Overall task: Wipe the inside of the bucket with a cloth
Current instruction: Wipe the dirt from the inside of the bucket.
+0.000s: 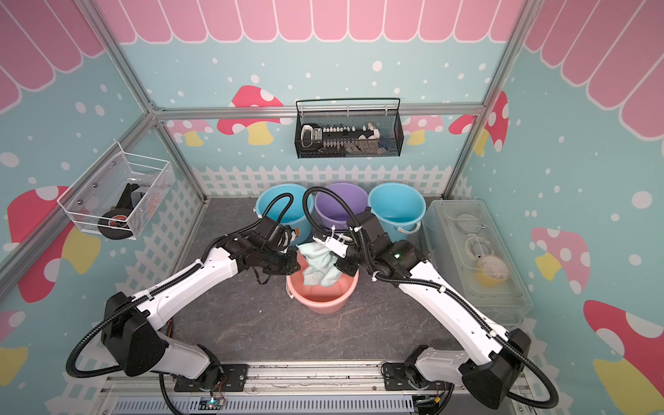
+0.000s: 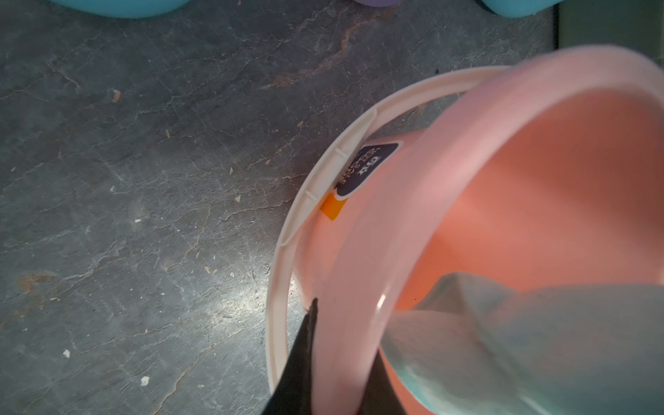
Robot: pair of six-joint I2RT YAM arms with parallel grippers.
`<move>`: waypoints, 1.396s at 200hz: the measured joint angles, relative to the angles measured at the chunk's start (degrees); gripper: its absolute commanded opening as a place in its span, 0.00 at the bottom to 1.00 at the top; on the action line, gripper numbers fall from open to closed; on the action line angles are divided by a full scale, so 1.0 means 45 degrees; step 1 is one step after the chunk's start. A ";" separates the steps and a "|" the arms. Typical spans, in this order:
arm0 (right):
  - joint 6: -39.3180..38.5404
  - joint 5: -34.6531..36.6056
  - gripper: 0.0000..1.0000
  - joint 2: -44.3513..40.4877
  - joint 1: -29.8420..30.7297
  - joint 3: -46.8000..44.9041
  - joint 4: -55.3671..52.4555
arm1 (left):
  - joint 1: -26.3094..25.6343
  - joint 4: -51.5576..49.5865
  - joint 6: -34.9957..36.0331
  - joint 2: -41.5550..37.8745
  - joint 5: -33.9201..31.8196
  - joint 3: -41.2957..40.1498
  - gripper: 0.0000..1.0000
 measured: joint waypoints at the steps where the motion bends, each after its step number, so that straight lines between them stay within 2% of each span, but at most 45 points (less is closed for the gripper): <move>1: -0.0087 -0.0058 0.00 0.0034 0.0000 -0.0053 0.0000 | 0.0000 0.0000 0.0010 0.0000 0.0005 0.0000 0.00; 56: -0.4600 -0.0855 0.00 0.0427 0.0000 -0.2336 0.1025 | -0.0369 0.0282 0.0879 -0.0005 0.0282 0.0000 0.00; 88: -0.7106 -0.0855 0.00 0.0967 0.0000 -0.2433 0.1438 | -0.0665 0.0306 0.1243 -0.0005 0.0520 0.0000 0.00; 148: -1.0778 -0.0787 0.00 0.2166 0.0097 -0.3172 0.1977 | -0.0845 0.0296 0.1554 -0.0049 0.0733 0.0000 0.00; 177: -1.1710 -0.0695 0.00 0.2963 0.0500 -0.3657 0.2603 | -0.0952 0.0277 0.1724 -0.0126 0.0797 0.0000 0.00; 223: -1.2269 -0.0418 0.00 0.3725 0.1185 -0.4809 0.5231 | -0.1175 0.0151 0.1982 -0.0131 0.0957 -0.0005 0.00; 255: -1.2706 0.0447 0.00 0.4294 0.1185 -0.5498 0.7898 | -0.1365 0.0092 0.2059 -0.0131 0.0957 -0.0005 0.00; 279: -1.3221 0.1360 0.00 0.4653 0.1277 -0.5595 0.8553 | -0.1350 0.0107 0.1991 -0.0136 0.0690 -0.0005 0.00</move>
